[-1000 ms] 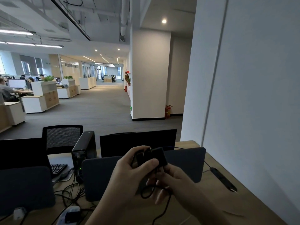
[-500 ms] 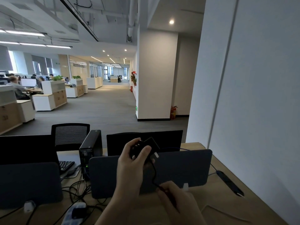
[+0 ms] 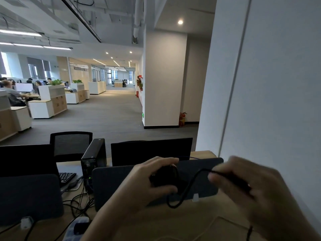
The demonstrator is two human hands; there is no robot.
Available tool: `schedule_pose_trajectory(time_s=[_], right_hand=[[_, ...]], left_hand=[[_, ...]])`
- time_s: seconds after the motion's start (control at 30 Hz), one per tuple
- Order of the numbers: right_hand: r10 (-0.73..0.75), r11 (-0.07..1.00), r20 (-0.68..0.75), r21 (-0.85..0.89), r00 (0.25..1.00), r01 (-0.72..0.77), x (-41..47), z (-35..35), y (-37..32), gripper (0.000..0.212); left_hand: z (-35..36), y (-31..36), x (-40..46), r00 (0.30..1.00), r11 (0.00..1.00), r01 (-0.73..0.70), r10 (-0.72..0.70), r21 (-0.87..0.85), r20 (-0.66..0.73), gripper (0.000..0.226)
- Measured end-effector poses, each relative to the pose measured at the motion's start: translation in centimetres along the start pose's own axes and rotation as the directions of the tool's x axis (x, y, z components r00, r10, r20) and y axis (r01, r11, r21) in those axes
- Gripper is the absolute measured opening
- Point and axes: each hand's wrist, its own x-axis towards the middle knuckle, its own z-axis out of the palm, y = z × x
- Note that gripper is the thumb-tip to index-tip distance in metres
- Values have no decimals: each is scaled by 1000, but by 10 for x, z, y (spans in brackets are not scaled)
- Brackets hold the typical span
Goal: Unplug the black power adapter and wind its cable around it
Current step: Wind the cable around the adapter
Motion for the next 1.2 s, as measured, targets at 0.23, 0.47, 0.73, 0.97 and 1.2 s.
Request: schedule_pose_trajectory(time_s=[0.23, 0.47, 0.73, 0.97, 1.2], right_hand=[[302, 830, 132, 451, 944, -328, 67, 10, 37, 16], [447, 708, 258, 483, 857, -515, 30, 80, 33, 19], [415, 824, 291, 282, 862, -492, 8, 104, 17, 16], [163, 983, 238, -125, 958, -136, 6, 59, 2, 32], [138, 924, 252, 316, 958, -216, 63, 30, 41, 16]], left_hand=[[9, 48, -12, 993, 889, -113, 108, -444, -38, 75], [2, 41, -7, 929, 858, -45, -151, -512, -337, 55], [12, 20, 3, 831, 876, -59, -222, -479, -509, 25], [20, -15, -6, 946, 996, 1, 29, 94, -324, 44], [14, 15, -20, 1000, 906, -5, 14, -424, 19, 64]])
